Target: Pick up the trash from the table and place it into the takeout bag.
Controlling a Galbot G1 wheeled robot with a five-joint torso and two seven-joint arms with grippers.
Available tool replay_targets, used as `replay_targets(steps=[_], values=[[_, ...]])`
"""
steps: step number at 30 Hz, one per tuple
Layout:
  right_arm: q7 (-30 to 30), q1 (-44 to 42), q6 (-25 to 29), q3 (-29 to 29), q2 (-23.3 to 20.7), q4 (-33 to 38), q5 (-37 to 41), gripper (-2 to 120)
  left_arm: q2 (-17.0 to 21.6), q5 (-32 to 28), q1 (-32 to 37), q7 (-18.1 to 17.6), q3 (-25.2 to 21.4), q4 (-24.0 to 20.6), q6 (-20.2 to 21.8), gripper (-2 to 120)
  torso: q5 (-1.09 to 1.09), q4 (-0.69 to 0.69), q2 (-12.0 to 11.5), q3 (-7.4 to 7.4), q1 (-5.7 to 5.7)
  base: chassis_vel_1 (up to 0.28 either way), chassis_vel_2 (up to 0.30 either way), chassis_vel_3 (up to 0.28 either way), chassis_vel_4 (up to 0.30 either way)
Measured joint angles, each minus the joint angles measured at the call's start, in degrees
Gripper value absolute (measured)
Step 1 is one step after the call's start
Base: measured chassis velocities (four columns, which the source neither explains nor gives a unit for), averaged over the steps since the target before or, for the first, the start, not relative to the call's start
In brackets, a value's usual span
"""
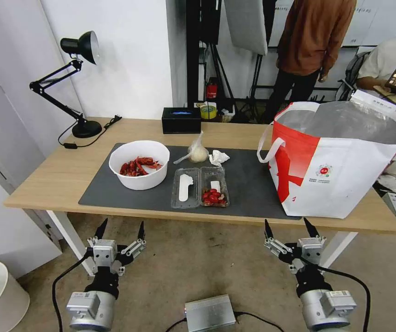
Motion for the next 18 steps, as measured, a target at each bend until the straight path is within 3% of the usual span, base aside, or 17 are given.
replay_targets(steps=[15, 18], values=[[0.0, 0.0, 0.0, 0.0, 0.0, 0.0, 0.0, 100, 0.0, 0.0, 0.0, 0.0, 0.0, 0.0, 0.0, 100, 0.0, 0.0, 0.0, 0.0, 0.0, 0.0, 0.0, 0.0, 0.0], [0.21, 0.13, -0.2, -0.1, -0.44, 0.03, 0.31, 100, 0.95, -1.12, -0.66, -1.51, 0.73, 0.0, 0.11, 100, 0.0, 0.02, 0.0, 0.0, 0.0, 0.0, 0.0, 0.0, 0.0]])
